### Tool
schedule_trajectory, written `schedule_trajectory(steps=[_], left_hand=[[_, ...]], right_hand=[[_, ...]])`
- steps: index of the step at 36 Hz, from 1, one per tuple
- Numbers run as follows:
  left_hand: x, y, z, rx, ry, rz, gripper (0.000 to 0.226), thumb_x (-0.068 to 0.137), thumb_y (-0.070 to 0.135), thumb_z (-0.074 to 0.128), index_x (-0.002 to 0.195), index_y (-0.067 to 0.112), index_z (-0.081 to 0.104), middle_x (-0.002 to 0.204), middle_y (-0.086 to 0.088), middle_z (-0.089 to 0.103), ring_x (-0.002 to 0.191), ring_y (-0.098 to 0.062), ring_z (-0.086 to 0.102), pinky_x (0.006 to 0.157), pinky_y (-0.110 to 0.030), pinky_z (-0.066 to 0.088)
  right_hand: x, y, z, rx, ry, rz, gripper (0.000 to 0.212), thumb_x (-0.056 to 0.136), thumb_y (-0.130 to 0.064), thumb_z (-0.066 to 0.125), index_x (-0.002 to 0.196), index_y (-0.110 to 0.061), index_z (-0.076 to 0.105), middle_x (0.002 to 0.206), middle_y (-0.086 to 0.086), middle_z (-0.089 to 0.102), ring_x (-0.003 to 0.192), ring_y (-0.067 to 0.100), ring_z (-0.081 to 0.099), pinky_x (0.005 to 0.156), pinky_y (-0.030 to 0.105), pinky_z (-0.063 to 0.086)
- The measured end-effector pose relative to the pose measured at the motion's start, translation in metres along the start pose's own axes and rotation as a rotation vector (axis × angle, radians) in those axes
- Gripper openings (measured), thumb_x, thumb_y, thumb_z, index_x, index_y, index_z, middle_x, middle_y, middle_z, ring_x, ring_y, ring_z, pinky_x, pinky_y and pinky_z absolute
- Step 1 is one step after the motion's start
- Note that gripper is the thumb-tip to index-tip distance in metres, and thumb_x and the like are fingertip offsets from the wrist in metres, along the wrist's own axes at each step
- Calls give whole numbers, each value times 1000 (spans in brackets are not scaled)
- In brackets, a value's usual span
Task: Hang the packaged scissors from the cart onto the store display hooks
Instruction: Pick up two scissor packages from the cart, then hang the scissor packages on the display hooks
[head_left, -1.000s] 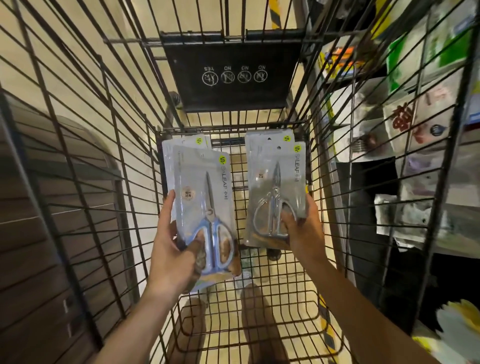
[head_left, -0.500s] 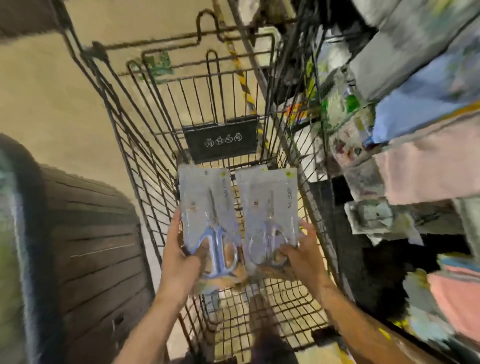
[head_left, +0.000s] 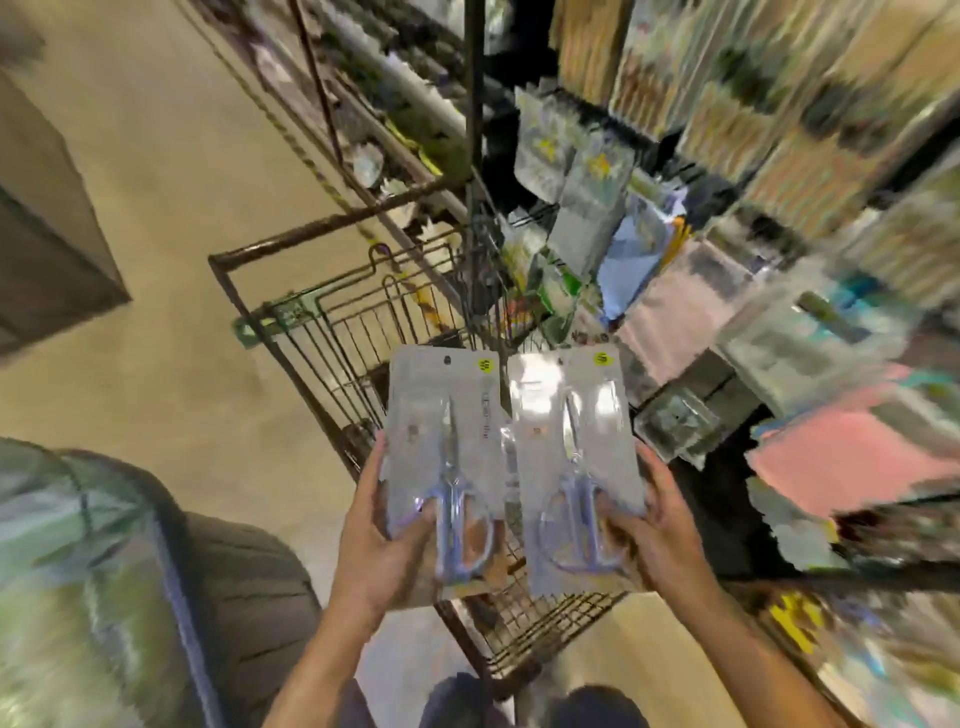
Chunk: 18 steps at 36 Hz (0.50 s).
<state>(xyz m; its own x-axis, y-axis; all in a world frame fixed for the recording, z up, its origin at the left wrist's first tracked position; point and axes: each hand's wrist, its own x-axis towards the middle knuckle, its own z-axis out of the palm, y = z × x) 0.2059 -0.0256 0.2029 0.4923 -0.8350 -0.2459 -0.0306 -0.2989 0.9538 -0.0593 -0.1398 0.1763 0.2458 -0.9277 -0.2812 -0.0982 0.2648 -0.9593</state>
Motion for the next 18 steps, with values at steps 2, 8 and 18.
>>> schedule_trajectory(steps=[2, 8, 18], left_hand=[[-12, 7, 2, -6, -41, 16, 88, 82, 18, 79, 151, 48, 34, 138, 22, 60, 122, -7, 63, 99, -37, 56], [-47, 25, 26, -30, -127, 103, 97, 77, 14, 87, 151, 48, 34, 122, 39, 62, 110, 6, 65, 97, -39, 54], [-143, 62, 132, -6, -293, 303, 89, 83, 21, 83, 149, 54, 34, 135, 44, 50, 123, 11, 54, 112, -48, 43]], right_hand=[[-20, -10, -9, 39, 40, -4, 67, 83, 1, 71, 136, -35, 49, 124, -3, 72, 113, 16, 69, 89, 29, 57], [-76, -19, -51, 93, 149, -49, 67, 85, -9, 74, 139, -38, 47, 121, -4, 72, 109, 17, 70, 81, 27, 59], [-213, -17, -172, 167, 363, -187, 71, 88, 6, 66, 147, -26, 41, 114, -17, 74, 107, 9, 71, 79, 21, 58]])
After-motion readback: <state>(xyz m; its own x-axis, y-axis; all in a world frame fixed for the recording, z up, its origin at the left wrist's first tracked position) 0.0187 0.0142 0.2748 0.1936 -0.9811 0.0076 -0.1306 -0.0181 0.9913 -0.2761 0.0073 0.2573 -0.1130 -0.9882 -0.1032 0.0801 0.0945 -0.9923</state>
